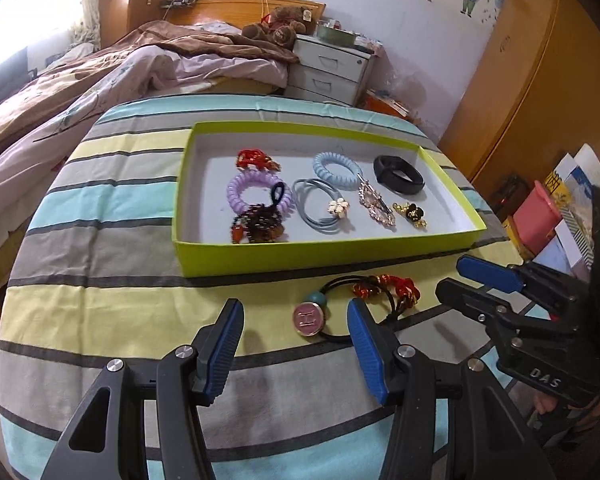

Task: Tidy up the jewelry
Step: 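Grasp the H-charm cord bracelet with left tool while right tool grasps red ornament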

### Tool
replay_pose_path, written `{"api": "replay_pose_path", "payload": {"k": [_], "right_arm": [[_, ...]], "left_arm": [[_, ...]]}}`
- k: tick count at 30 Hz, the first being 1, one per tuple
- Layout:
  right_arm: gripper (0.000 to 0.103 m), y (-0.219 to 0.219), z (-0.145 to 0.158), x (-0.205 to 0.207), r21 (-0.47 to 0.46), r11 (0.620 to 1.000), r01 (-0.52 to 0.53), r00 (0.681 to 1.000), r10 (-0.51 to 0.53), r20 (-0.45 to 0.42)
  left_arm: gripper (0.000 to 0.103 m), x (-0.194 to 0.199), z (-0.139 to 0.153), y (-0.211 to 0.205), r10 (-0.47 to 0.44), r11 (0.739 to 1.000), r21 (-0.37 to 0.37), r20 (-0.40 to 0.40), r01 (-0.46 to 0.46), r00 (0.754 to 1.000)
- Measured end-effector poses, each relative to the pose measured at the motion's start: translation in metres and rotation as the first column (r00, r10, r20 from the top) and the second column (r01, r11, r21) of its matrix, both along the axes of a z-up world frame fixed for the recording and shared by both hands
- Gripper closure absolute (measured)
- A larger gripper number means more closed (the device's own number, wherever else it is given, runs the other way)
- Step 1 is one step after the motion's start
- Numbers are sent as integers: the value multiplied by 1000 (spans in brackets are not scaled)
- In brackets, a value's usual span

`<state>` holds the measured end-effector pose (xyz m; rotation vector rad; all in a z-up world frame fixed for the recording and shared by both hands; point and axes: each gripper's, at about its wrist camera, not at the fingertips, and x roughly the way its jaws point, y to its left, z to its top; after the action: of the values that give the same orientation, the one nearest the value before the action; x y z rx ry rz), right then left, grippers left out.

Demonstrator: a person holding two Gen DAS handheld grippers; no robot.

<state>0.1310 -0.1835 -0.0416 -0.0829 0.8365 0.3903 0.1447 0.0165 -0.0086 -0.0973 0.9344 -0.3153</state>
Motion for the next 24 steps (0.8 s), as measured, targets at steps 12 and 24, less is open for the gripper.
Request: {"api": "replay_pose_path", "payload": {"k": [12,24], "right_arm": [[62,-6,0,-1,22,1000,19,1000,-19,-2],[62,-7,0,-2,17,1000,24,1000,-24,0]], "left_arm": [[50,5,-12,-18,-8,998,66,-7,8,1000],[85,6,-12,-12,34,991,126,13,-35,999]]}}
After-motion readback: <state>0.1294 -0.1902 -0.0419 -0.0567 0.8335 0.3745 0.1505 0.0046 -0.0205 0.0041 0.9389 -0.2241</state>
